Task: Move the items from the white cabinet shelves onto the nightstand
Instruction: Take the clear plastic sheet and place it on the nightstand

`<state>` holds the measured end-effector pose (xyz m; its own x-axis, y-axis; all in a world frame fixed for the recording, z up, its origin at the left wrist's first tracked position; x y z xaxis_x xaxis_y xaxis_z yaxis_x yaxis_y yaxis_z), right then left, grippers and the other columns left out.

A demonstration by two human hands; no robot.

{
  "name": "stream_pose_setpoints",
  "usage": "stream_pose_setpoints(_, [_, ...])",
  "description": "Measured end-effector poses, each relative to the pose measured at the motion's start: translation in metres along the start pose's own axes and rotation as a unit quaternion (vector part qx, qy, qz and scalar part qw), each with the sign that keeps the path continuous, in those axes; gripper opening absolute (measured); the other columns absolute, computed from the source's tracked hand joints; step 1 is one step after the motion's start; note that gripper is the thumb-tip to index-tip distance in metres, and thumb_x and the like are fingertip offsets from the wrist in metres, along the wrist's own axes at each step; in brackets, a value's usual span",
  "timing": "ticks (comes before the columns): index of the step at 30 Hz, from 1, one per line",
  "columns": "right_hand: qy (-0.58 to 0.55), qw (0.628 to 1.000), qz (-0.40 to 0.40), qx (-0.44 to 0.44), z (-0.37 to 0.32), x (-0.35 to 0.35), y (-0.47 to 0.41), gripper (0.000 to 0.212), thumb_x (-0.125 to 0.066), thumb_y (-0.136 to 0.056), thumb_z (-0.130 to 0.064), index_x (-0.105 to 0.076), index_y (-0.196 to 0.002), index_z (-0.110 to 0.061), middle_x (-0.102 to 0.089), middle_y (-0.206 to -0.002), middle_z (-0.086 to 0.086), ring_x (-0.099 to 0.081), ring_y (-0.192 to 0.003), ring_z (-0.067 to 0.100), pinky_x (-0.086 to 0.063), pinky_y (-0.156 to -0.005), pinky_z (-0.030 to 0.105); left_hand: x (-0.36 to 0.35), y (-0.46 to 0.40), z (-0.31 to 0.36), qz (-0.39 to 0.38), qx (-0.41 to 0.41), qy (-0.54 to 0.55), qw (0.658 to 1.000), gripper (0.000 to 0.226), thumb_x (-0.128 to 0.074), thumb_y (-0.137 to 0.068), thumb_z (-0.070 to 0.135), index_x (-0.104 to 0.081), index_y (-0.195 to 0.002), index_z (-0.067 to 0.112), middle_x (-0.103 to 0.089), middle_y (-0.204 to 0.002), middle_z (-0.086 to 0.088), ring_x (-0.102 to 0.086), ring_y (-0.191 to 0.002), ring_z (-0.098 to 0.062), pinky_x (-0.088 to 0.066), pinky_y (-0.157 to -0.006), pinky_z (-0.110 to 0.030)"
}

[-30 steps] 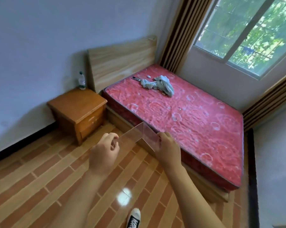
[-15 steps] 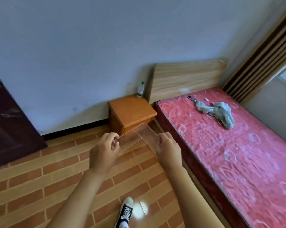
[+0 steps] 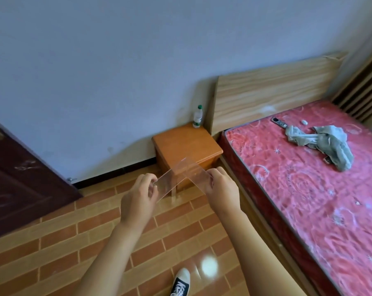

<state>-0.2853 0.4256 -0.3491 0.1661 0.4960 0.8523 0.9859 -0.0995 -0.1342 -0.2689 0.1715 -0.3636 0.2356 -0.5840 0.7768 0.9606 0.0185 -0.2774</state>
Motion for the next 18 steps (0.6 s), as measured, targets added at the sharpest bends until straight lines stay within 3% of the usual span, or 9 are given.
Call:
stream_pose_setpoints(5, [-0.001,1.000,0.009,0.003,0.011,0.007,-0.041,0.020,-0.058,-0.097,-0.014,-0.071,-0.112,-0.016,-0.055,-0.096,-0.012,-0.059,-0.082,0.016,-0.036,-0.067,0.026,-0.008,-0.035,0.015,0.014,0.001,-0.005,1.000,0.022,-0.071,-0.093,0.012,-0.059,-0.104,0.026,-0.057,-0.090,0.014,-0.060,-0.068,-0.011,-0.050,-0.053,-0.030])
stream_pose_setpoints(13, [-0.010,0.999,0.045,0.012,0.009,0.015,-0.100,0.028,-0.056,-0.100,-0.012,-0.071,-0.125,-0.014,-0.065,-0.114,-0.005,-0.066,-0.087,0.017,-0.050,-0.072,0.027,-0.014,-0.102,0.024,0.035,-0.015,-0.009,0.999,0.024,-0.074,-0.088,0.008,-0.061,-0.101,0.023,-0.062,-0.088,0.013,-0.066,-0.072,-0.015,-0.044,-0.056,-0.026])
stream_pose_setpoints(16, [-0.010,0.998,0.057,0.010,0.011,0.012,-0.125,0.027,-0.056,-0.101,-0.013,-0.071,-0.124,-0.014,-0.063,-0.110,-0.007,-0.065,-0.083,0.016,-0.055,-0.071,0.033,-0.022,-0.129,0.023,0.027,-0.031,-0.002,0.999,0.024,-0.075,-0.088,0.007,-0.061,-0.102,0.022,-0.065,-0.088,0.010,-0.067,-0.070,-0.016,-0.047,-0.054,-0.027])
stream_pose_setpoints(18, [-0.002,0.998,0.065,0.001,0.015,0.005,-0.144,0.027,-0.057,-0.100,-0.013,-0.072,-0.123,-0.015,-0.062,-0.106,-0.008,-0.064,-0.080,0.016,-0.056,-0.070,0.035,-0.032,-0.150,0.018,0.017,-0.036,0.001,0.999,0.024,-0.076,-0.088,0.008,-0.062,-0.102,0.021,-0.064,-0.087,0.010,-0.064,-0.067,-0.013,-0.041,-0.053,-0.023])
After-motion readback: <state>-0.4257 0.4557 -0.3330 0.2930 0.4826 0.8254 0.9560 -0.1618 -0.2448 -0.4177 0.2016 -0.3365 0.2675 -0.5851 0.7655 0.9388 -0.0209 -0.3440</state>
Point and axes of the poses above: each hand's wrist, its own y-axis away from the middle knuckle, its own x-axis out of the back of the hand, z = x × y, the point moved 8 cm from there along -y, towards the middle knuckle
